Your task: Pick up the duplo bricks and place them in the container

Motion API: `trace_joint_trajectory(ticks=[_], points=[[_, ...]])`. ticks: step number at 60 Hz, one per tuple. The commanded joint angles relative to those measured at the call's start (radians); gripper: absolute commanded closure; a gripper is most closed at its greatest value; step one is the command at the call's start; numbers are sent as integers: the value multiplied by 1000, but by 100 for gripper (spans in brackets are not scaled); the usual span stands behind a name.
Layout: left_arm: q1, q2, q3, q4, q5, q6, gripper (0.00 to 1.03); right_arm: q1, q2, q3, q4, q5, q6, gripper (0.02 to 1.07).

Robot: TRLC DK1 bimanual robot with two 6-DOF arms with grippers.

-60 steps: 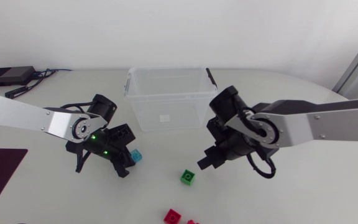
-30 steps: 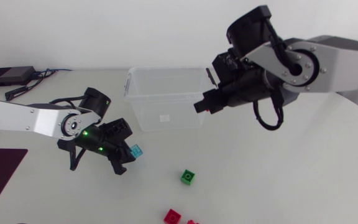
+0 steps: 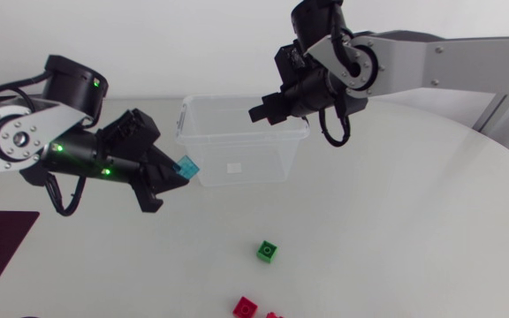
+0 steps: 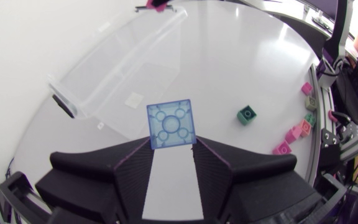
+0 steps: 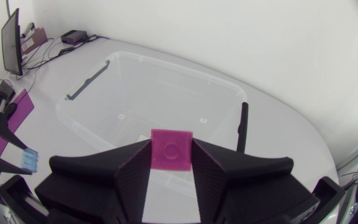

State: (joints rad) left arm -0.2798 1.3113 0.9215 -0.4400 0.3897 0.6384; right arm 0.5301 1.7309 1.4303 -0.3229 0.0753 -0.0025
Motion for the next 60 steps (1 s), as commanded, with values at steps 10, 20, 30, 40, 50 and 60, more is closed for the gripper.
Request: trace_joint_trajectory(ticks=[10,20,30,40,50,60], points=[[18,72,149,127,21,-137,75,-38,170,127,31,20,-27,29],[11,207,280,185,12,-203,75,-32,105,87,21,31,-22,7],[-6,390,456,210,-45,-263,75,-18,-48,-51,22,31,-27,7],[-30,473,537,210,-120,-281,16,34,-188,-225,18,20,-45,7],[-9,384,482,150,-120,-258,5,120,-254,-373,-18,-17,-74,7],[39,227,379,44,-114,-154,5,196,-245,-479,-36,-17,-86,7]])
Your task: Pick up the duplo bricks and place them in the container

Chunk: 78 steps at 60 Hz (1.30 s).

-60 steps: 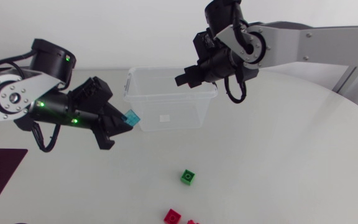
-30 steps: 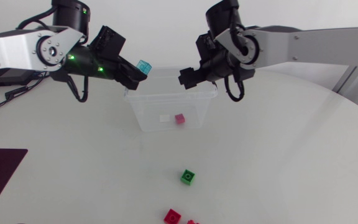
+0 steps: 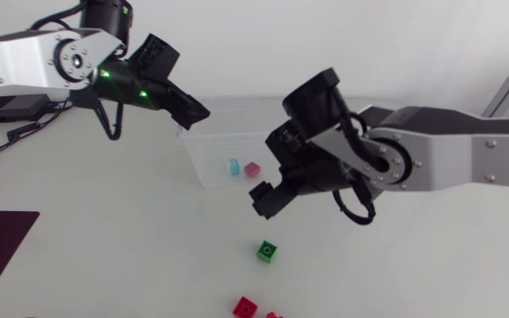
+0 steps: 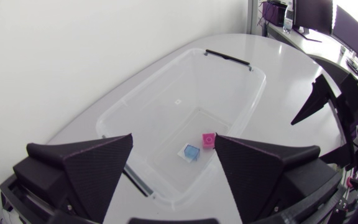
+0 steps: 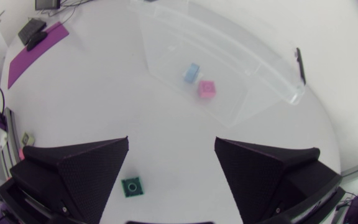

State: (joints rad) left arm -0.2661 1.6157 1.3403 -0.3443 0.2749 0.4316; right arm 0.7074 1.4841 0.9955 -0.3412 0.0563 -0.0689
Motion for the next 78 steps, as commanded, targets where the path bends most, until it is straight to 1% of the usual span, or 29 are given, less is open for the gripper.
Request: trace_joint_trajectory(ticks=[1,4,5,9,13,16,18,22,32,34,38,45,49,50,53,54,57,59,63,64,67,72,78], points=[[27,-89,-44,-71,4,62,5,21,5,-47,-22,2,-22,7],[31,-135,-75,-125,12,104,5,33,18,-60,-47,-6,-28,7],[33,-171,-110,-154,12,136,5,37,19,-63,-53,-9,-29,7],[33,-238,-178,-209,10,196,5,55,25,-80,-74,-18,-39,7],[31,-306,-256,-289,10,274,5,76,38,-100,-84,-24,-46,7],[31,-341,-297,-317,7,306,5,89,61,-110,-84,-24,-51,7],[31,-385,-354,-360,6,354,5,96,82,-116,-84,-24,-54,7],[31,-421,-418,-421,-3,418,5,106,120,-118,-79,-24,-57,7],[28,-470,-596,-461,-51,516,5,110,239,-112,-42,-13,-71,7],[22,-471,-627,-461,-59,526,5,109,252,-109,-30,-10,-74,10],[18,-473,-658,-461,-65,538,6,99,275,-95,-22,-9,-91,12],[-16,-471,-701,-476,-106,539,6,96,291,-81,-30,-9,-106,12],[-39,-473,-721,-496,-125,538,6,99,303,-70,-47,-9,-120,26],[-45,-473,-727,-502,-131,539,6,99,304,-69,-47,-9,-126,33],[-59,-473,-736,-510,-140,535,6,101,308,-67,-44,-9,-132,47],[-67,-471,-744,-521,-143,533,6,101,308,-67,-38,-12,-138,58],[-81,-471,-754,-541,-141,535,6,99,301,-70,-21,-26,-143,80],[-93,-473,-760,-553,-143,533,6,98,295,-74,-15,-33,-147,87],[-101,-474,-762,-587,-141,532,6,96,283,-78,-13,-36,-147,88],[-111,-474,-757,-619,-141,532,6,96,280,-81,-15,-36,-146,89],[-122,-481,-753,-657,-141,535,6,96,268,-90,-13,-35,-144,89],[-133,-487,-747,-682,-141,521,6,96,251,-101,-5,-35,-143,90],[-182,-482,-756,-693,-140,478,8,93,228,-113,-1,-35,-141,90]])
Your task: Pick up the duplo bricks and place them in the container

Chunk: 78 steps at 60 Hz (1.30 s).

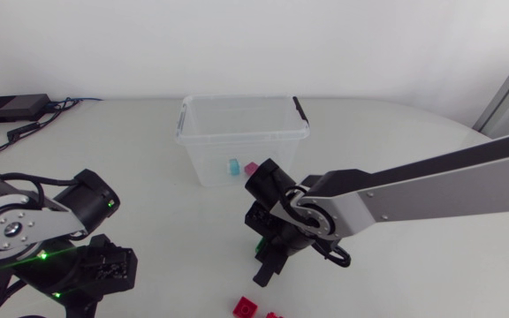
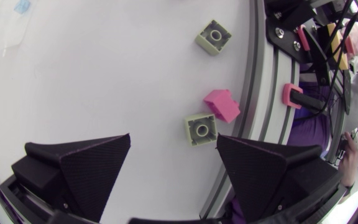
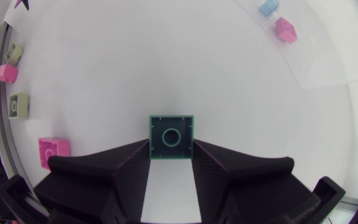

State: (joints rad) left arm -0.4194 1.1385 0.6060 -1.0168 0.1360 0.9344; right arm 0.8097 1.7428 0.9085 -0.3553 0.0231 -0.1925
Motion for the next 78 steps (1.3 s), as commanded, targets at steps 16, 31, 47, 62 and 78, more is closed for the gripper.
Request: trace_joint_trajectory(ticks=[16,31,47,62,78], points=[[-136,76,-74,30,-16,-131,8,-9,-75,-49,9,3,-8,90],[-153,182,-103,124,-70,-181,10,-15,-127,-48,-10,5,-12,89],[-150,254,-95,205,-76,-229,56,-56,-227,24,-56,28,-13,89],[-82,182,-71,169,-79,-183,83,-168,-252,168,21,41,1,89],[65,70,83,52,-76,-72,83,-225,-138,339,118,55,47,89]])
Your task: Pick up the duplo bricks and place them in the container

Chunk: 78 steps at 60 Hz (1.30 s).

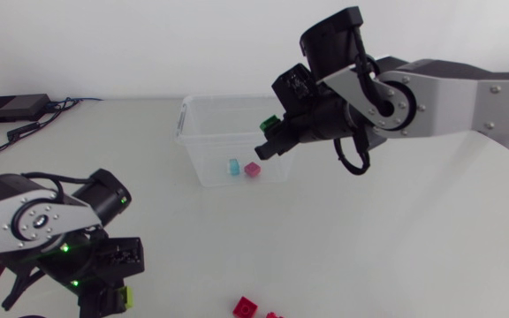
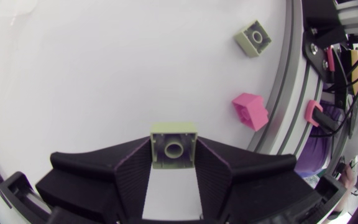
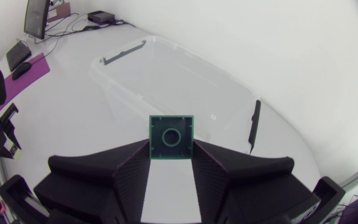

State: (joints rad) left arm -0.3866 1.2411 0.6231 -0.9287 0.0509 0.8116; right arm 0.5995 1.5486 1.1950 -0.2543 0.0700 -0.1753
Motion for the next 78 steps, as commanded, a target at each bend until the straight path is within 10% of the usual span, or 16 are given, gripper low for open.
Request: trace_joint_trajectory(ticks=[1,25,36,56,78], points=[[38,-35,73,-42,10,54,83,-17,64,63,18,8,31,89],[127,-9,349,-53,145,44,83,-56,311,318,20,28,86,88],[150,83,535,68,250,-81,83,-64,381,396,-23,56,103,10],[126,317,736,415,300,-327,83,-55,93,109,-14,37,80,8],[83,663,1020,507,254,-397,75,131,-196,-295,-138,10,56,8]])
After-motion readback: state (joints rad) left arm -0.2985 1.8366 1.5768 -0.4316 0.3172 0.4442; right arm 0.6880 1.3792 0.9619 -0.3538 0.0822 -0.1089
